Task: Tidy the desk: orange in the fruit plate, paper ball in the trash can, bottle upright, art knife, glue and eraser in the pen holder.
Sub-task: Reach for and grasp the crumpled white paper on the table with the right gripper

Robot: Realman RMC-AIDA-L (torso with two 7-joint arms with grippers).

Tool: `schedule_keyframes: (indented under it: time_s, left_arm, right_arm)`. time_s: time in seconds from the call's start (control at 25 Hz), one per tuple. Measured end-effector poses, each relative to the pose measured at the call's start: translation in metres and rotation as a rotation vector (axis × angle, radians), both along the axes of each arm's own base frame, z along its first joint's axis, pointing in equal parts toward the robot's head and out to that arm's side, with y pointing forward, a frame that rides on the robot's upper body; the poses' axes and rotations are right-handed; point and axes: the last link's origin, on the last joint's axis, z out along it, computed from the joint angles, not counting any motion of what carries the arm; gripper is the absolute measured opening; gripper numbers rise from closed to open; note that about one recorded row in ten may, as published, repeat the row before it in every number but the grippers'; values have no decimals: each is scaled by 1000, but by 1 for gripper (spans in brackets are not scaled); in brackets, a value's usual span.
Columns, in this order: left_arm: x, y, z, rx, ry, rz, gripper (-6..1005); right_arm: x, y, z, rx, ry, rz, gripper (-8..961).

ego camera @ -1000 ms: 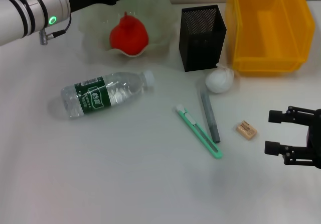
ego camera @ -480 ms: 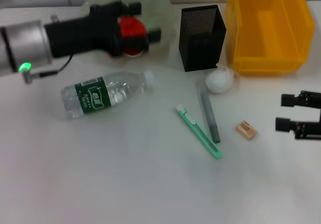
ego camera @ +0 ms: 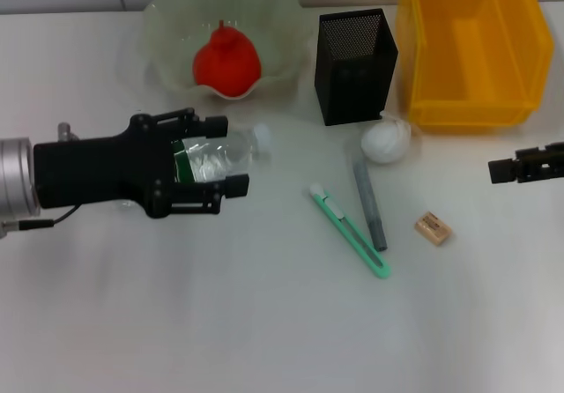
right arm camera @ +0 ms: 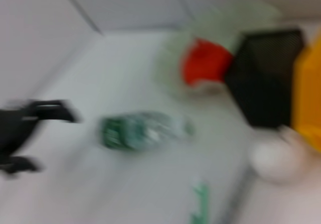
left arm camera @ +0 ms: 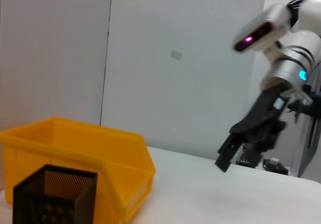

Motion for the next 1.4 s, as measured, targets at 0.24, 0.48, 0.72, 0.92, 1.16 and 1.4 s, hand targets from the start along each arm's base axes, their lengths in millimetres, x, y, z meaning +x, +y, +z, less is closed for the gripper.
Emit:
schedule_keyframes:
  time_s: [0.24, 0.48, 0.72, 0.92, 1.16, 1.4]
  left_arm:
    - [-13, -14, -6, -22, 16, 15, 848]
    - [-20, -21, -13, -46, 30, 32, 848]
    - [-23, -20, -14, -33, 33, 38, 848]
    - [-24, -20, -17, -30, 46, 45, 848]
    - [-27, -20, -23, -28, 67, 57, 848]
    - [-28, -20, -26, -24, 70, 56, 848]
  right_arm:
    - [-24, 29, -6, -34, -147, -117, 777]
    - [-45, 56, -24, 4, -228, -138, 760]
    - [-55, 78, -62, -34, -341, -169, 744]
    - [-60, 90, -89, -12, -361, -158, 730]
    - [-55, 100, -111, -6, -368, -180, 713]
    - [-57, 103, -124, 1, -340, -173, 696]
